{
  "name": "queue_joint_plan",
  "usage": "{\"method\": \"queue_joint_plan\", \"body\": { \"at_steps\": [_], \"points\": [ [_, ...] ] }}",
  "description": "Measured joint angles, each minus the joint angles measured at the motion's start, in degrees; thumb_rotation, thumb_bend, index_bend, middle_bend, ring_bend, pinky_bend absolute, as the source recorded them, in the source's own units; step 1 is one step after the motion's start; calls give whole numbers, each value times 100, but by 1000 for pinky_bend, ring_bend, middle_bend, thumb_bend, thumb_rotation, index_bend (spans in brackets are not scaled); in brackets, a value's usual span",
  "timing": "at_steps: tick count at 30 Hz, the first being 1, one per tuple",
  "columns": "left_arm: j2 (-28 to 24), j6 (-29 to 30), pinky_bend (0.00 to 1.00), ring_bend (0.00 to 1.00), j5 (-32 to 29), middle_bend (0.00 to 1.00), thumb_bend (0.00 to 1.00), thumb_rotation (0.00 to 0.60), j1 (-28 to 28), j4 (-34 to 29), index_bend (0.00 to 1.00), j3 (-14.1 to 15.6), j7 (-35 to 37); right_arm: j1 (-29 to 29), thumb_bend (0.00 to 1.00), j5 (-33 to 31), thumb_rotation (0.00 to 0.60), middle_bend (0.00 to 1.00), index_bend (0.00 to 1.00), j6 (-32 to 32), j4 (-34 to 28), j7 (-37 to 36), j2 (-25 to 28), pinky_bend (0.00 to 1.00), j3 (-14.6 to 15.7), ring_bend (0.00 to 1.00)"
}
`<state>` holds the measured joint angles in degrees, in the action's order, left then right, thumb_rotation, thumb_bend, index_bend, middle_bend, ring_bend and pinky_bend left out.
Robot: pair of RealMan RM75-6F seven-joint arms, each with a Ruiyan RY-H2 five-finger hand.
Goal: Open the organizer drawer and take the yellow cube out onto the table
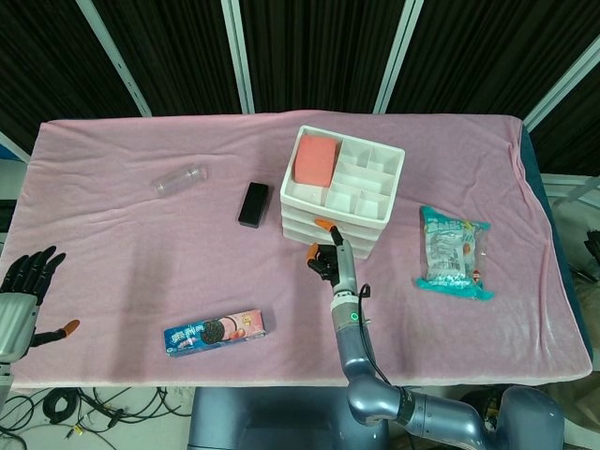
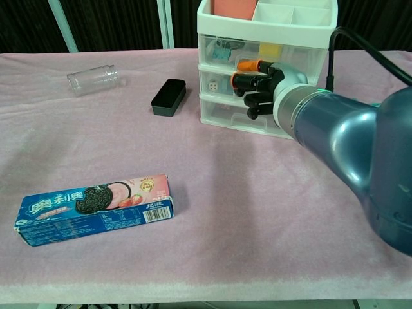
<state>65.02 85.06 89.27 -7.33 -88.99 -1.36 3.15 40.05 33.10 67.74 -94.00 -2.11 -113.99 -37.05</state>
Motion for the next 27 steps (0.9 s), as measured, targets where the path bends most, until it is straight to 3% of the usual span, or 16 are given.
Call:
{"method": "queue_joint_plan", "body": {
  "at_steps": [14,27],
  "points": [
    [0,-20,0,0,-5,0,0,600,-5,-12,0,6,-13,-2,633,-72,600,836,337,-48,-131,35,54,855,81,923],
    [6,-18,0,0,-3,0,0,600,-1,-46,0,13,-46,-366,632,166,600,836,338,-115,-602,-116,231,855,647,923]
  ]
}}
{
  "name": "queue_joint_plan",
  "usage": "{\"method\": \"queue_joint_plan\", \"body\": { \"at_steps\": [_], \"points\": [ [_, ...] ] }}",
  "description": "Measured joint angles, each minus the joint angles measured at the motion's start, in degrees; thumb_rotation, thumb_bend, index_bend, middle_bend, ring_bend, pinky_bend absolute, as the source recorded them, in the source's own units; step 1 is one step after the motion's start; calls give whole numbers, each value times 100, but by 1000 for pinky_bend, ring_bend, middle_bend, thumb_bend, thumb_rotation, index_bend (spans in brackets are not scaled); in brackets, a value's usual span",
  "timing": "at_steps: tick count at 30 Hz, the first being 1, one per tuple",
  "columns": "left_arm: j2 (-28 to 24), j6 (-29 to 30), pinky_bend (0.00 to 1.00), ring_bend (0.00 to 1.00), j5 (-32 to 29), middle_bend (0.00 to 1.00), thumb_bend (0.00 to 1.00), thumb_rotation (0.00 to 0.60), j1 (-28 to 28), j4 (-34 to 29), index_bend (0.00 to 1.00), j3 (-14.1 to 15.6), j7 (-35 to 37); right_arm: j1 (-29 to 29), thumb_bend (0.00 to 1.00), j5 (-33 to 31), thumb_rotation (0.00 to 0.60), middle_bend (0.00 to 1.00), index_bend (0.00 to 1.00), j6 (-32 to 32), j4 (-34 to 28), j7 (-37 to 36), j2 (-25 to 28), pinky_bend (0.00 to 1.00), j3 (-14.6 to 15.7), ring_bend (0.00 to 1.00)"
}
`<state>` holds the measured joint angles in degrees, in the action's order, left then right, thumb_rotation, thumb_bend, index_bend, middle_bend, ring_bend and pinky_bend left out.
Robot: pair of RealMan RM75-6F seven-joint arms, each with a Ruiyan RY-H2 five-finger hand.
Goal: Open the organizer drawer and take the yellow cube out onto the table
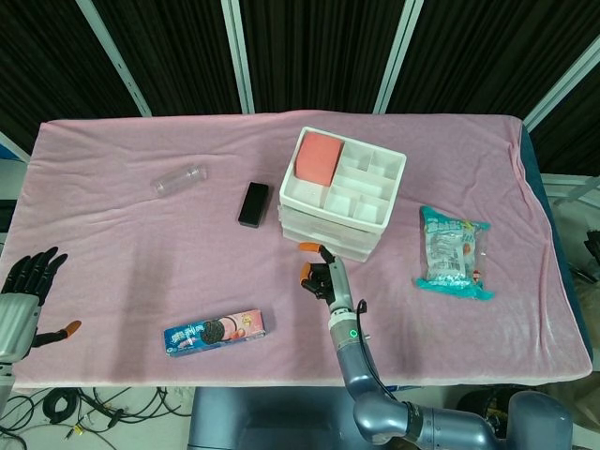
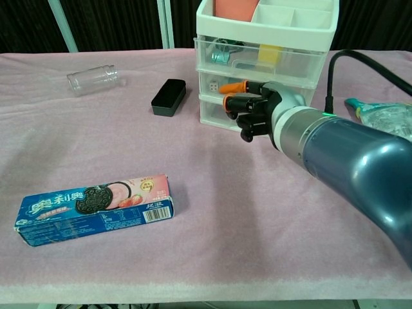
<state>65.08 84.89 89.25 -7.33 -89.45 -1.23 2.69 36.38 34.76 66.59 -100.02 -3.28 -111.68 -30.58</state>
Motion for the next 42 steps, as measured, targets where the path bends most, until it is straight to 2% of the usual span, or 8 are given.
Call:
{"method": "queue_joint_plan", "body": {
  "at_steps": [8,16,20,24,29,36,42],
  "points": [
    [-2,-3,0,0,-4,0,0,600,-1,-3,0,-2,9,-168,632,224,600,832,336,3,-190,-94,114,854,204,918],
    [-2,-2,0,0,-1,0,0,600,-2,-1,0,-3,-5,-198,632,1126,600,828,285,203,-315,269,295,853,607,916],
    [3,8,0,0,6,0,0,600,-1,-1,0,-3,-19,-124,632,1764,600,825,254,449,-288,914,416,854,855,916],
    [10,17,0,0,20,0,0,600,0,-3,0,0,-42,0,633,2357,600,825,249,755,-166,1874,565,853,1063,916],
    [17,25,0,0,44,0,0,600,-2,-7,0,7,-71,159,633,2794,600,826,248,1033,1,2939,767,853,1179,915],
    [24,28,0,0,54,0,0,600,-2,-15,0,12,-93,355,632,2644,600,825,248,1093,47,4023,1082,853,1112,915],
    [23,15,0,0,49,0,0,600,-7,-19,0,11,-96,490,633,2449,600,825,248,1057,214,4433,1157,853,1070,916]
  ]
}}
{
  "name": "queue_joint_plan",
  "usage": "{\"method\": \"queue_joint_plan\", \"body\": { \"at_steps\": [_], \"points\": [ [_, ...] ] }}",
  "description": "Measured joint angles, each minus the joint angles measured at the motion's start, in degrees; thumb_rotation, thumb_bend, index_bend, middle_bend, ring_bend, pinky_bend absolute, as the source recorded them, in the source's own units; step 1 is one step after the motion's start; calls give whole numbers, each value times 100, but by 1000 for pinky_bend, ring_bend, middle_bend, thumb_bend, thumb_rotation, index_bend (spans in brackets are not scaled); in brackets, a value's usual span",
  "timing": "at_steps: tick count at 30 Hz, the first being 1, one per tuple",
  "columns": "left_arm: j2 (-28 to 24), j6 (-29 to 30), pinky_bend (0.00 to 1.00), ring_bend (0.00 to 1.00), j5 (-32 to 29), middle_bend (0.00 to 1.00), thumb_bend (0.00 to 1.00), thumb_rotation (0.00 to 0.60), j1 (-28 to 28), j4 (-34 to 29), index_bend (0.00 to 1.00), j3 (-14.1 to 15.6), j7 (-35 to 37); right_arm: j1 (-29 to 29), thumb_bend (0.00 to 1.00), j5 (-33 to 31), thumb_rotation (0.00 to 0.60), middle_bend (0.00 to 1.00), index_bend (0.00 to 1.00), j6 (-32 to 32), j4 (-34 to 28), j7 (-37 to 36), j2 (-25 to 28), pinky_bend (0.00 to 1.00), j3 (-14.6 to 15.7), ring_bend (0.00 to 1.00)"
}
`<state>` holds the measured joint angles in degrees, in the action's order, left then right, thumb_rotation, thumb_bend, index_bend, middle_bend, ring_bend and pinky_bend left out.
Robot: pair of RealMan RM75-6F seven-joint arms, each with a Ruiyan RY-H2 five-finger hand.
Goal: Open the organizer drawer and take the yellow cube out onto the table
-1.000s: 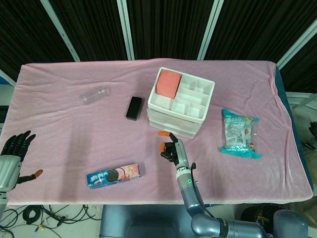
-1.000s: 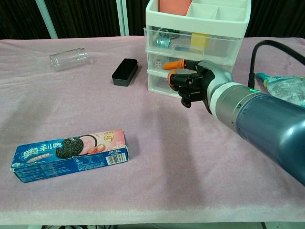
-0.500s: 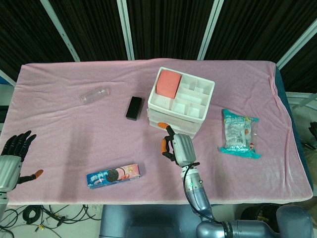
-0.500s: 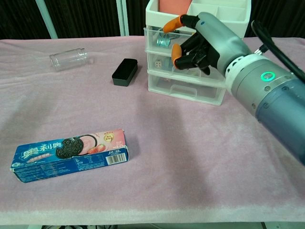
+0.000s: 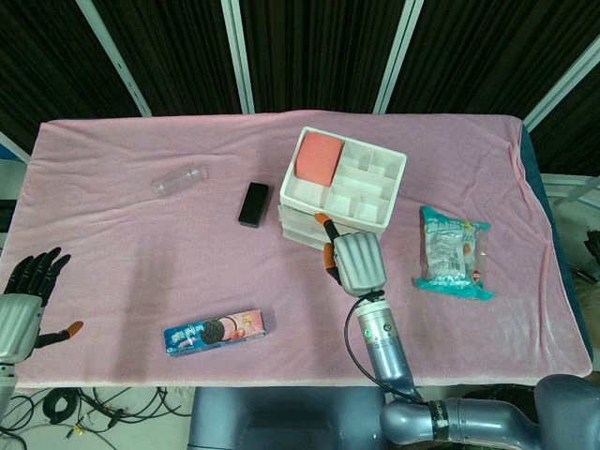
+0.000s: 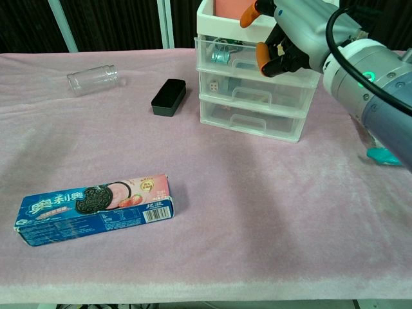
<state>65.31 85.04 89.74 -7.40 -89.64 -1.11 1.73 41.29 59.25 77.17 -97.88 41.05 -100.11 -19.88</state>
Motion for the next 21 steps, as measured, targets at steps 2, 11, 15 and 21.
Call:
{"method": "queue_joint_plan", "body": {
  "at_steps": [2,11,15,21],
  "points": [
    [-1,-4,0,0,-7,0,0,600,-2,-2,0,-3,4,27,632,-32,600,826,249,-11,60,41,-10,853,-3,915],
    [-5,-11,0,0,-13,0,0,600,-6,5,0,-6,37,89,632,-128,600,825,248,-48,218,15,-124,853,-1,915],
    [-7,-16,0,0,-9,0,0,600,-9,4,0,-4,41,91,632,-67,600,825,248,-42,290,-13,-157,853,62,915],
    [-8,-16,0,0,-14,0,0,600,-8,-1,0,-4,52,116,632,80,600,825,248,-33,490,60,-178,853,172,915]
  ]
}}
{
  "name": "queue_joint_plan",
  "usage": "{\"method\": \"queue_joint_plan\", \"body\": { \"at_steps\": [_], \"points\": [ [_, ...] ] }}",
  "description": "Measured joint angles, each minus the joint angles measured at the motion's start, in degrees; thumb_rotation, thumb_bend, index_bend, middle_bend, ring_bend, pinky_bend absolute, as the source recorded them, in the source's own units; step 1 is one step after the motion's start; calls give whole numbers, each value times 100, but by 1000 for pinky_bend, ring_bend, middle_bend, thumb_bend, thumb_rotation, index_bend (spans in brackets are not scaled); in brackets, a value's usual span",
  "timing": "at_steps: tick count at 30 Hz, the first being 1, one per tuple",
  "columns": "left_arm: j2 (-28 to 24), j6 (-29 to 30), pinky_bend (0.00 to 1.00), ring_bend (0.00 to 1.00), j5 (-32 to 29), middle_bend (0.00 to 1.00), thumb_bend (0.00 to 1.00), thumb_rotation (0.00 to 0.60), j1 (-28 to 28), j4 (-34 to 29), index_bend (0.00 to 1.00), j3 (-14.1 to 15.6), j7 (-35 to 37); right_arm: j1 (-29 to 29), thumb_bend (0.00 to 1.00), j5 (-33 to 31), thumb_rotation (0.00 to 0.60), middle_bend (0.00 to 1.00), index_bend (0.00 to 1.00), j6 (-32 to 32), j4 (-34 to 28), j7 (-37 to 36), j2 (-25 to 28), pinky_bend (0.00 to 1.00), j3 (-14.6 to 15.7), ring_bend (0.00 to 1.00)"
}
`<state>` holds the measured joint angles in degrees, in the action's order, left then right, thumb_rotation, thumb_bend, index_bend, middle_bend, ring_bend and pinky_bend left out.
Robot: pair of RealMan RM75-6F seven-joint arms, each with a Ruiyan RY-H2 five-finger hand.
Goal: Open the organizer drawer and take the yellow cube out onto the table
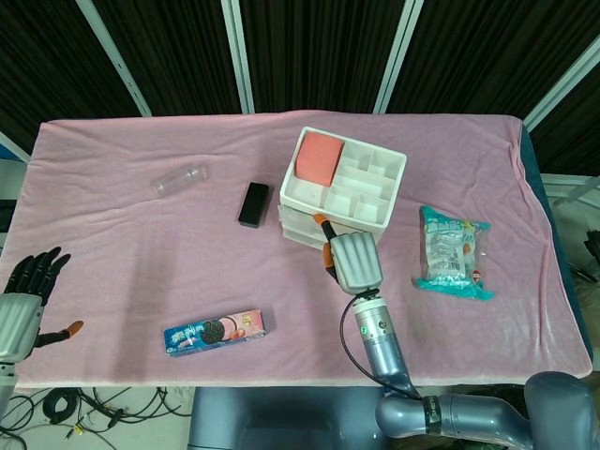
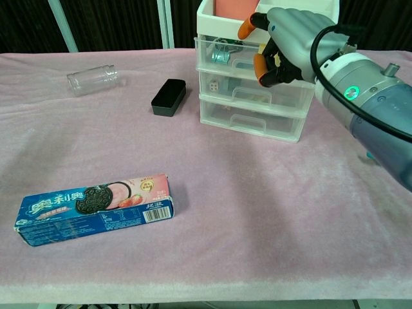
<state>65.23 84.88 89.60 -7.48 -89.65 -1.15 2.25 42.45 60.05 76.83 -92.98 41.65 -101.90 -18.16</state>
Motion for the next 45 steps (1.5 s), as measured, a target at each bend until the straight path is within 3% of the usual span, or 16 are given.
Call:
{"method": "queue_joint_plan", "body": {
  "at_steps": [6,14,25,45],
  "points": [
    [3,-6,0,0,6,0,0,600,-2,-5,0,7,-5,63,632,266,600,825,248,41,249,315,18,853,166,915],
    [-1,-12,0,0,5,0,0,600,-2,-14,0,10,-8,58,632,111,600,826,257,14,230,510,-2,853,197,915],
    [-7,-20,0,0,3,0,0,600,-6,-15,0,12,0,58,632,-40,600,825,401,-5,93,621,-14,853,135,915],
    [-13,-31,0,0,-1,0,0,600,-8,-17,0,16,2,47,632,-115,600,826,405,27,-412,731,99,853,110,915]
  ]
}}
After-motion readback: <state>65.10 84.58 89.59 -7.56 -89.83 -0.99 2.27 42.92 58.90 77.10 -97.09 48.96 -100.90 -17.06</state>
